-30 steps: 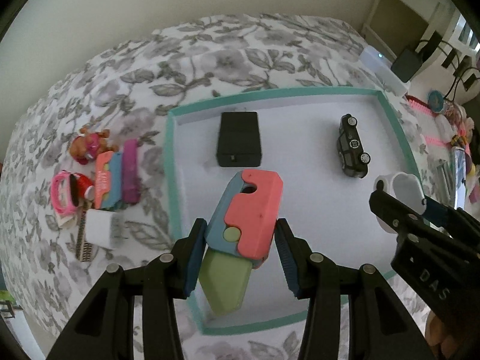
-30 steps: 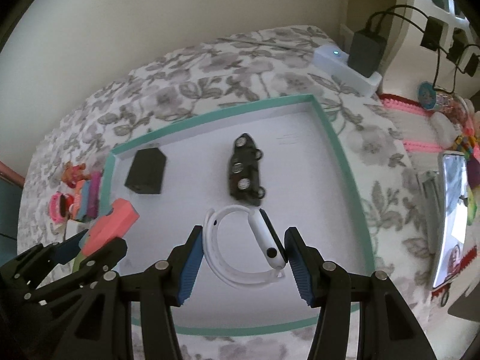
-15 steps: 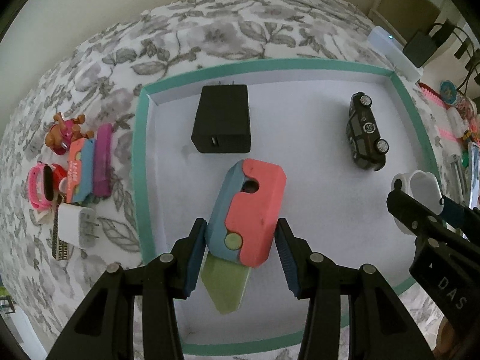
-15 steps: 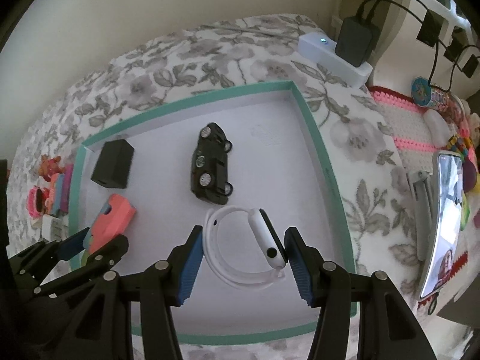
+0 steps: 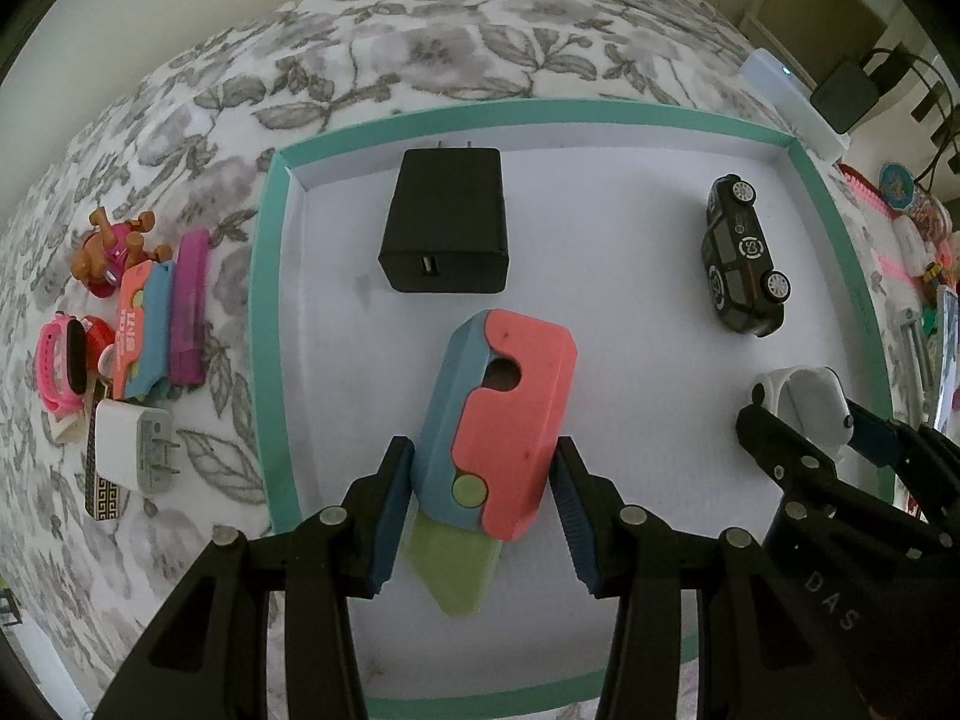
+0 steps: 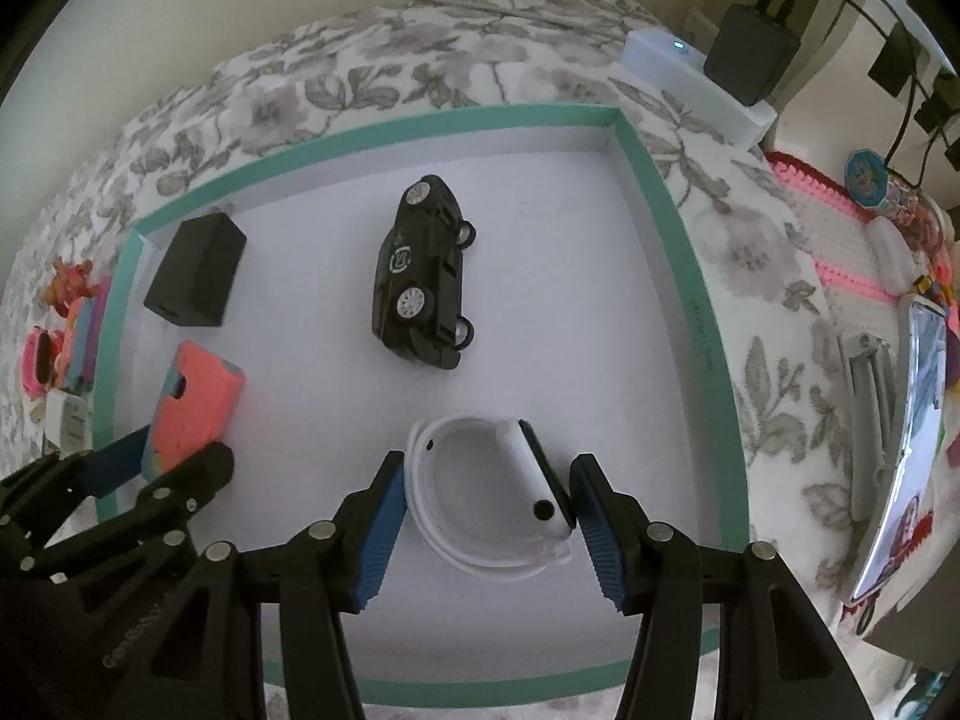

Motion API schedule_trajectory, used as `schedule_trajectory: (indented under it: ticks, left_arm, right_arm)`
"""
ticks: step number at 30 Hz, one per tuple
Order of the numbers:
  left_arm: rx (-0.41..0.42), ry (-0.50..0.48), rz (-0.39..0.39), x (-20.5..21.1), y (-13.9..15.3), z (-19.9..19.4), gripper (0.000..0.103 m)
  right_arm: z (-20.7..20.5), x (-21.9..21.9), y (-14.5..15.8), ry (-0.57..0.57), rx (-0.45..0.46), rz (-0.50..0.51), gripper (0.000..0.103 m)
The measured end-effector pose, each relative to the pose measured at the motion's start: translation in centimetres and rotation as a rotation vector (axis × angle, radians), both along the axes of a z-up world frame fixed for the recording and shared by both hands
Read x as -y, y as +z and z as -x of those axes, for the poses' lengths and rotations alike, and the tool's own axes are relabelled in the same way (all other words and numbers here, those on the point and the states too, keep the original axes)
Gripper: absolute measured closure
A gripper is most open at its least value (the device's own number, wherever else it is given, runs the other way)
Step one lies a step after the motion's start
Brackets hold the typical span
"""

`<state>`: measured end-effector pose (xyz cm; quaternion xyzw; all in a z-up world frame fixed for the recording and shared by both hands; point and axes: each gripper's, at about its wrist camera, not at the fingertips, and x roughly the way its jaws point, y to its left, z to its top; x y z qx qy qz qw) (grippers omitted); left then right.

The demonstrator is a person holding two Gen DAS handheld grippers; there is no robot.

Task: Organize rigid objects
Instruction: 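Carry the smartwatch and toy knife over the tray and open both grippers, then move both grippers back from the tray toward the remaining pile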

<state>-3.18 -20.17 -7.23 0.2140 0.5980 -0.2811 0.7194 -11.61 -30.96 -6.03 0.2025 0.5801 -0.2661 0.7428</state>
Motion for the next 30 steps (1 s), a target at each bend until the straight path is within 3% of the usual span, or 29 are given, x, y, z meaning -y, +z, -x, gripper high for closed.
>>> schedule_trajectory:
  ticks: [7, 9, 15, 26, 30]
  left_arm:
    - [-0.018, 0.009, 0.012, 0.3, 0.1, -0.3, 0.054]
    - [-0.021, 0.009, 0.022, 0.3, 0.5, -0.3, 0.051]
    - [-0.016, 0.017, 0.058, -0.2, 2.1, -0.8, 0.048]
    - [0.110, 0.090, 0.105, -3.2, 6.5, -3.0, 0.047]
    - [0.131, 0.120, 0.108, -4.7, 6.9, -4.0, 0.047]
  right_arm:
    - [0.0, -0.1, -0.1, -0.004, 0.003, -0.014, 0.042]
    - [0.0, 0.1, -0.1, -0.010, 0.011, -0.030, 0.035]
    - [0.3, 0.3, 1.3, -0.012, 0.042, -0.013, 0.029]
    - [0.3, -0.4, 6.0, -0.008, 0.137, 0.071, 0.026]
    - [-0.3, -1.2, 6.1, 0.002, 0.149, 0.077, 0.026]
